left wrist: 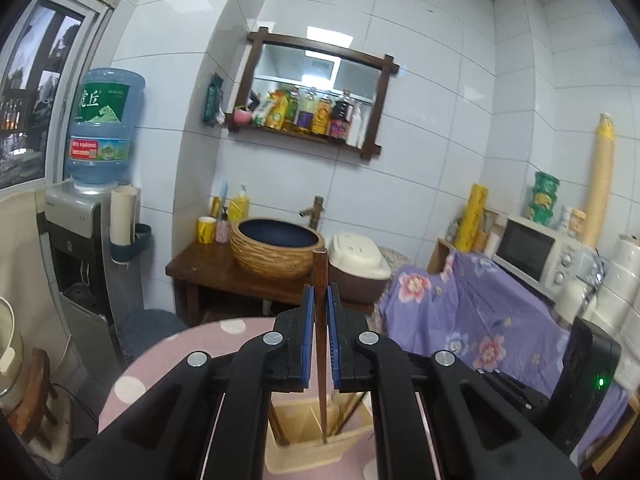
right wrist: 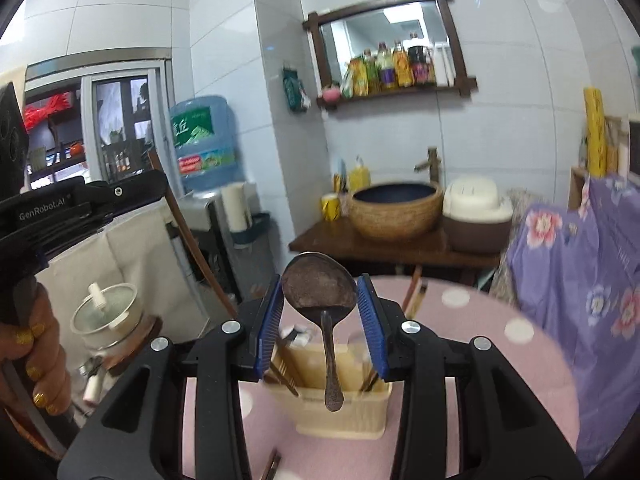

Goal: Organize utensils
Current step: 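Lower the spoon and chopstick into the basket and open both tools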

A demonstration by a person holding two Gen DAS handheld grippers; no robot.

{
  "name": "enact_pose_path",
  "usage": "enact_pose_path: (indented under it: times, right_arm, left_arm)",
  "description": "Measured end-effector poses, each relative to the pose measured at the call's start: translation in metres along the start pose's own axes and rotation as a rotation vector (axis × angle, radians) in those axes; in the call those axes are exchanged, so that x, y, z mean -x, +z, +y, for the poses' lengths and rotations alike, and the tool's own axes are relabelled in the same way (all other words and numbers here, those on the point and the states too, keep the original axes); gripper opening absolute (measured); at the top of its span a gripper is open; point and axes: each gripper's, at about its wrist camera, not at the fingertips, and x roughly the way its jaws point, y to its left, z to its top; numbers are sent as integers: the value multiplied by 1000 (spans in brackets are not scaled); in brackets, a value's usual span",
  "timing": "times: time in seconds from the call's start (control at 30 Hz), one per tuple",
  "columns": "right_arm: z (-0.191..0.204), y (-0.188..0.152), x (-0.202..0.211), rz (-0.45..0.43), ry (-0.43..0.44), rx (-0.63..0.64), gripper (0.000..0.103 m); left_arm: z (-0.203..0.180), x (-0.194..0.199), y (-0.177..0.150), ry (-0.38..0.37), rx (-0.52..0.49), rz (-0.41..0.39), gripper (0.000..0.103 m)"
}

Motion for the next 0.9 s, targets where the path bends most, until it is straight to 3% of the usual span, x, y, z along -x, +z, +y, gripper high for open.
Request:
enact_pose_path:
  times: [0.17, 0.37, 0.6, 0.9]
  right_arm:
    - [-7, -15, -38, 29, -36, -31, 39]
    - [-17, -69, -72, 110, -77, -40, 39]
    - [-17, -102, -80, 153, -93, -31, 39]
    - [-18, -123, -83, 160, -121, -6, 39]
  left_arm:
    - [5, -29, -16, 52, -9, 20, 8]
    - [18, -56, -69, 61, -5, 107, 8]
    - [27, -72, -111, 51, 7, 198, 8]
    - [35, -74, -125, 70, 24, 226, 6]
